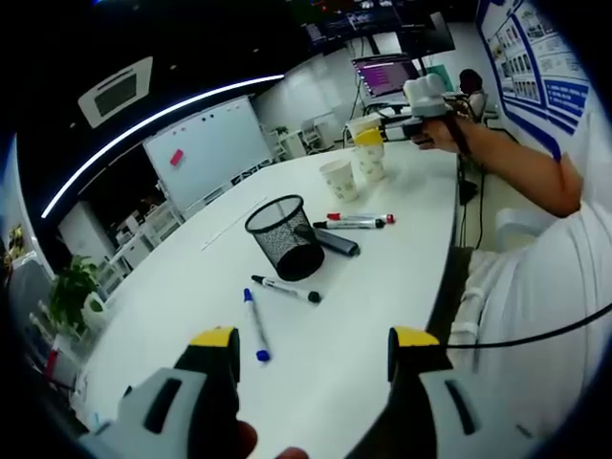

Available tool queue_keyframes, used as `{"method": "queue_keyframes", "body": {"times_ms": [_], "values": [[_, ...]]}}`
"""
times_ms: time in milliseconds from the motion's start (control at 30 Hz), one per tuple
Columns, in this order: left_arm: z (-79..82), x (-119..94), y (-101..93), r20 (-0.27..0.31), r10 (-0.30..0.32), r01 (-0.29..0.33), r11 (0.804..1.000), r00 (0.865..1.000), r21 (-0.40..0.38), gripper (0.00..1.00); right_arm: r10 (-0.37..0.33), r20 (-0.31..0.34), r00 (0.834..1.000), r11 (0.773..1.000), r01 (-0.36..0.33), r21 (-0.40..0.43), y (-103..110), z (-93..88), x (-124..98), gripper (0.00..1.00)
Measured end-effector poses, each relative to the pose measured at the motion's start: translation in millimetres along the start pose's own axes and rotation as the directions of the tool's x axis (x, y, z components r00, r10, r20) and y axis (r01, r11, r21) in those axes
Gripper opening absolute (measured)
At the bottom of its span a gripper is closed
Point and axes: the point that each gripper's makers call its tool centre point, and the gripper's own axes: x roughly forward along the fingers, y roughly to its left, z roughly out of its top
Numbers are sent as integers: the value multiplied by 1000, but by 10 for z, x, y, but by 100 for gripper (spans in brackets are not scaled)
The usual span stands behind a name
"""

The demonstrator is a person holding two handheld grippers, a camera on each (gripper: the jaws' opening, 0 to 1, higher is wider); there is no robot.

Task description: Place the scattered laser pointers and whiteboard markers into the pen holder and stack the scattered paper cups together

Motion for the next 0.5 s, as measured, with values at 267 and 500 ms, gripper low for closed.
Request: {"method": "queue_keyframes", "body": {"times_ms": [267,500], "values": [[17,-6,-17,5,3,-3,1000,1000,4,63,-13,-2,1000,1000,13,3,-63,20,8,47],[8,-3,-2,4,4,-4,1000,1000,0,63,-10,3,1000,1000,10,8,-57,48,13,47]]}}
